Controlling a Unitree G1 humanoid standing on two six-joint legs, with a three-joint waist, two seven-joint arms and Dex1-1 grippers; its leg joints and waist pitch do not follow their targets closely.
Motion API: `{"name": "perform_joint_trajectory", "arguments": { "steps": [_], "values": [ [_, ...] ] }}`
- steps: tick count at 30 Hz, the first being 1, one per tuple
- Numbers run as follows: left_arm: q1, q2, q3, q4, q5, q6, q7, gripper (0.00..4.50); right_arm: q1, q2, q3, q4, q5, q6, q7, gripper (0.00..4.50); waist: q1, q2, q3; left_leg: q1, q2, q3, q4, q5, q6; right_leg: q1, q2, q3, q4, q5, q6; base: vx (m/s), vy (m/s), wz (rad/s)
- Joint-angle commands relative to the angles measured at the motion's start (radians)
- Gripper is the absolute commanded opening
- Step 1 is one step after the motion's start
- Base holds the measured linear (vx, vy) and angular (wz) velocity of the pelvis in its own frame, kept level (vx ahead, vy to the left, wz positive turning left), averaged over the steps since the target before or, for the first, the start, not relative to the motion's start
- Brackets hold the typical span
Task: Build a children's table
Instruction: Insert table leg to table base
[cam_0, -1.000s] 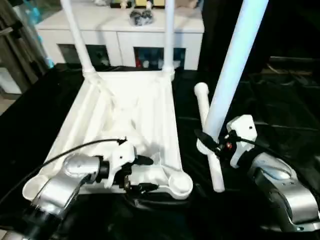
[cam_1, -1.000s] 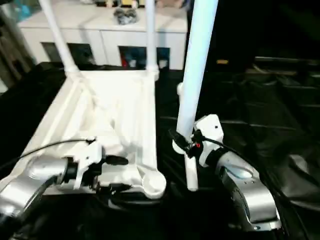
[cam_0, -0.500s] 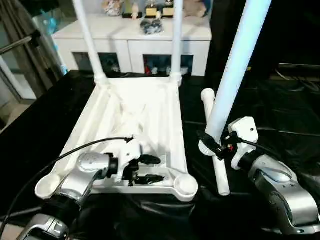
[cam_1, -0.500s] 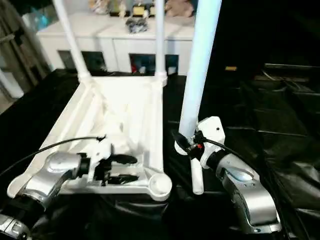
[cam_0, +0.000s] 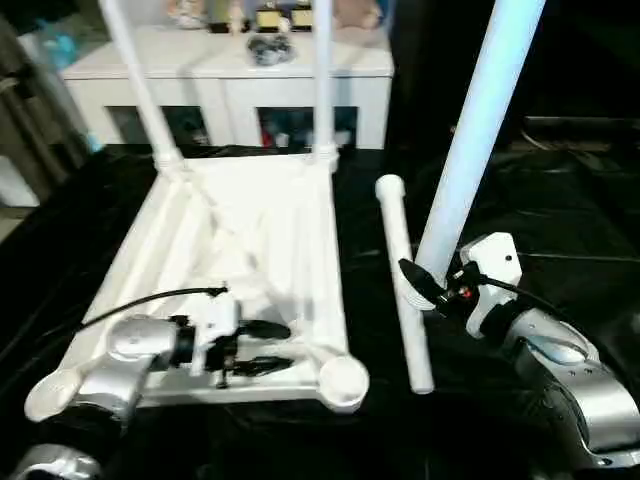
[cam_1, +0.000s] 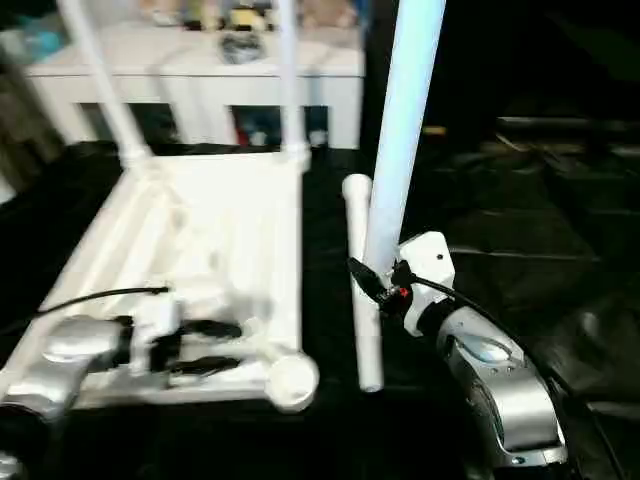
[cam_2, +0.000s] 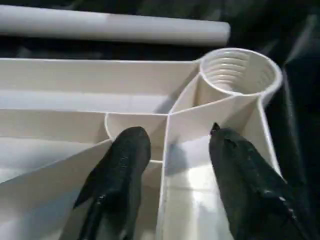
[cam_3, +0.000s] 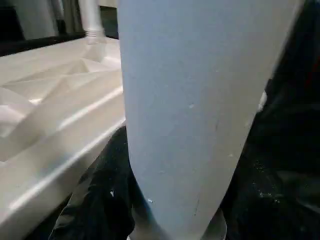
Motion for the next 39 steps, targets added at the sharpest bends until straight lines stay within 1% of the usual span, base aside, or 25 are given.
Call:
{"name": "perform_joint_trajectory", "arguments": {
  "steps": [1,2,3,5,6,8,10,12,14,15,17,18,20,21,22,24,26,29,30,32,34,36,37,38,39],
  "values": [
    [0.125,0.071,-0.040,-0.031,0.030,0.105,-0.056,2.86,-0.002,-0.008,-0.008,-0.036,-0.001,0.004,0.005,1.90,0.010,-0.015,-0.027,-0.037,0.077,-0.035,-0.086,-0.153,0.025,0.050,-0.090,0.051,-0.075,-0.257,-0.166,0.054,0.004,-0.10],
    [0.136,0.078,-0.036,-0.054,0.023,0.109,-0.056,2.97,-0.002,-0.009,-0.008,-0.036,-0.001,0.005,0.005,1.90,0.004,-0.017,-0.029,-0.036,0.073,-0.030,-0.080,-0.117,0.041,0.054,-0.087,0.050,-0.072,-0.168,-0.193,0.059,-0.001,-0.04],
    [0.162,0.094,-0.030,-0.116,0.002,0.130,-0.057,2.97,-0.002,-0.010,-0.009,-0.036,-0.001,0.005,0.005,1.90,0.003,-0.017,-0.029,-0.035,0.070,-0.027,-0.076,-0.096,0.051,0.054,-0.085,0.050,-0.070,-0.129,-0.206,0.065,-0.006,0.00],
    [0.193,0.110,-0.017,-0.194,-0.003,0.159,-0.029,3.09,-0.003,-0.013,-0.009,-0.034,-0.001,0.006,0.006,1.90,0.002,-0.012,-0.032,-0.030,0.071,-0.022,-0.069,-0.041,0.082,0.057,-0.081,0.047,-0.060,-0.001,-0.251,0.064,-0.007,0.01],
    [0.202,0.113,-0.011,-0.216,0.004,0.169,-0.008,3.09,-0.005,-0.014,-0.010,-0.032,-0.001,0.006,0.006,1.90,0.002,-0.011,-0.032,-0.028,0.070,-0.020,-0.067,-0.028,0.090,0.056,-0.078,0.045,-0.059,0.026,-0.259,0.000,0.000,0.00],
    [0.201,0.120,-0.011,-0.239,0.081,0.140,0.067,3.24,-0.007,-0.015,-0.007,-0.030,-0.004,0.004,0.008,1.90,0.009,-0.013,-0.032,-0.023,0.072,-0.018,-0.064,0.005,0.117,0.057,-0.074,0.042,-0.053,0.087,-0.280,0.000,0.000,0.00],
    [0.196,0.127,-0.007,-0.289,0.120,0.155,0.119,3.24,-0.012,-0.017,-0.005,-0.028,-0.005,0.004,0.010,1.90,0.015,-0.014,-0.029,-0.022,0.076,-0.019,-0.066,-0.007,0.120,0.059,-0.077,0.041,-0.055,0.061,-0.278,0.000,0.000,0.00],
    [0.186,0.135,0.005,-0.364,0.133,0.213,0.162,3.24,-0.016,-0.018,-0.005,-0.027,-0.003,0.004,0.012,1.90,0.018,-0.017,-0.023,-0.018,0.078,-0.016,-0.070,-0.056,0.099,0.056,-0.079,0.043,-0.061,-0.026,-0.272,0.000,0.000,0.00],
    [0.182,0.148,0.012,-0.443,0.136,0.273,0.184,3.24,-0.018,-0.021,-0.005,-0.024,-0.003,0.002,0.014,1.90,0.021,-0.016,-0.016,-0.013,0.080,-0.013,-0.076,-0.122,0.063,0.051,-0.077,0.045,-0.070,-0.156,-0.255,0.000,0.000,0.00],
    [0.182,0.149,0.012,-0.446,0.136,0.275,0.185,3.24,-0.018,-0.021,-0.005,-0.024,-0.003,0.002,0.014,1.90,0.021,-0.017,-0.014,-0.012,0.081,-0.013,-0.078,-0.134,0.054,0.051,-0.078,0.046,-0.072,-0.180,-0.250,0.000,0.000,0.00],
    [0.168,0.146,0.029,-0.569,0.148,0.349,0.240,3.24,-0.020,-0.021,-0.003,-0.020,-0.006,-0.002,0.015,1.90,0.021,-0.017,-0.014,-0.013,0.082,-0.011,-0.079,-0.144,0.036,0.050,-0.076,0.047,-0.074,-0.218,-0.236,0.000,0.000,0.00],
    [0.167,0.146,0.031,-0.582,0.149,0.358,0.247,3.24,-0.020,-0.021,-0.003,-0.019,-0.006,-0.003,0.015,1.90,0.021,-0.018,-0.014,-0.012,0.083,-0.010,-0.079,-0.139,0.029,0.049,-0.075,0.047,-0.072,-0.213,-0.234,0.000,0.000,0.00],
    [0.093,0.108,0.028,-0.661,0.209,0.458,0.338,3.24,-0.024,-0.018,-0.002,-0.014,-0.015,-0.008,0.018,1.90,0.021,-0.022,-0.015,-0.013,0.080,-0.007,-0.075,-0.113,0.029,0.050,-0.072,0.047,-0.071,-0.179,-0.235,0.000,0.000,0.00],
    [0.072,0.098,0.024,-0.671,0.227,0.477,0.355,3.24,-0.025,-0.018,-0.001,-0.012,-0.016,-0.009,0.019,1.90,0.022,-0.022,-0.016,-0.013,0.079,-0.007,-0.074,-0.100,0.028,0.051,-0.072,0.047,-0.070,-0.166,-0.239,0.000,0.000,0.00],
    [0.048,0.085,0.018,-0.683,0.248,0.500,0.375,3.24,-0.026,-0.018,-0.001,-0.010,-0.017,-0.010,0.019,1.90,0.028,-0.020,-0.017,-0.006,0.079,-0.003,-0.070,-0.084,0.032,0.045,-0.070,0.047,-0.071,-0.137,-0.248,0.000,0.000,0.00],
    [-0.036,0.035,-0.002,-0.718,0.307,0.577,0.441,3.24,-0.033,-0.019,-0.002,-0.003,-0.020,-0.014,0.019,1.90,0.035,-0.022,-0.019,-0.012,0.078,0.000,-0.066,-0.041,0.040,0.052,-0.070,0.047,-0.062,-0.066,-0.264,0.000,0.000,0.00],
    [-0.061,0.017,-0.010,-0.743,0.323,0.628,0.471,3.24,-0.038,-0.022,-0.003,0.002,-0.023,-0.018,0.019,1.90,0.045,-0.025,-0.024,-0.022,0.077,-0.003,-0.061,0.028,0.055,0.062,-0.072,0.044,-0.048,0.035,-0.272,0.000,0.000,0.00],
    [-0.079,-0.001,-0.013,-0.756,0.339,0.654,0.510,3.24,-0.039,-0.024,-0.005,0.005,-0.025,-0.021,0.018,1.90,0.045,-0.028,-0.027,-0.030,0.070,-0.006,-0.056,0.055,0.072,0.069,-0.071,0.043,-0.043,0.093,-0.276,0.000,0.000,0.00],
    [-0.084,-0.006,-0.017,-0.761,0.345,0.651,0.517,3.24,-0.039,-0.024,-0.006,0.005,-0.025,-0.022,0.018,1.90,0.044,-0.027,-0.029,-0.029,0.069,-0.005,-0.054,0.058,0.079,0.068,-0.071,0.042,-0.043,0.103,-0.277,0.000,0.000,0.00],
    [-0.080,-0.013,-0.016,-0.780,0.323,0.668,0.511,3.24,-0.039,-0.024,-0.007,0.004,-0.024,-0.021,0.018,1.90,0.046,-0.026,-0.029,-0.027,0.071,-0.005,-0.054,0.049,0.089,0.065,-0.071,0.040,-0.045,0.087,-0.282,0.000,0.000,0.00],
    [-0.057,-0.014,0.001,-0.819,0.251,0.694,0.471,3.24,-0.037,-0.024,-0.009,0.003,-0.023,-0.021,0.020,1.90,0.049,-0.025,-0.027,-0.027,0.074,-0.005,-0.055,0.035,0.086,0.064,-0.073,0.039,-0.046,0.063,-0.290,0.000,0.000,0.00],
    [-0.026,-0.002,0.021,-0.861,0.142,0.725,0.401,3.24,-0.036,-0.025,-0.010,0.004,-0.022,-0.021,0.021,1.90,0.048,-0.027,-0.025,-0.028,0.074,-0.005,-0.057,0.017,0.080,0.063,-0.073,0.038,-0.047,0.033,-0.296,0.000,0.000,0.00],
    [-0.008,0.018,0.031,-0.907,0.076,0.779,0.348,3.24,-0.035,-0.027,-0.011,0.004,-0.022,-0.021,0.025,1.90,0.049,-0.027,-0.026,-0.024,0.075,-0.003,-0.056,0.009,0.074,0.060,-0.074,0.038,-0.044,0.021,-0.299,0.000,0.000,0.00],
    [0.003,0.032,0.036,-0.939,0.033,0.817,0.313,3.44,-0.035,-0.028,-0.012,0.005,-0.021,-0.021,0.027,1.90,0.049,-0.026,-0.024,-0.027,0.074,-0.005,-0.058,0.009,0.075,0.060,-0.073,0.037,-0.045,0.014,-0.300,0.000,0.000,0.00],
    [0.031,0.085,0.026,-0.953,0.035,0.816,0.257,3.44,-0.036,-0.030,-0.012,0.008,-0.021,-0.022,0.030,1.90,0.049,-0.025,-0.022,-0.022,0.074,-0.003,-0.058,-0.006,0.074,0.054,-0.070,0.037,-0.048,-0.009,-0.296,0.000,0.000,0.00]
  ]
}}
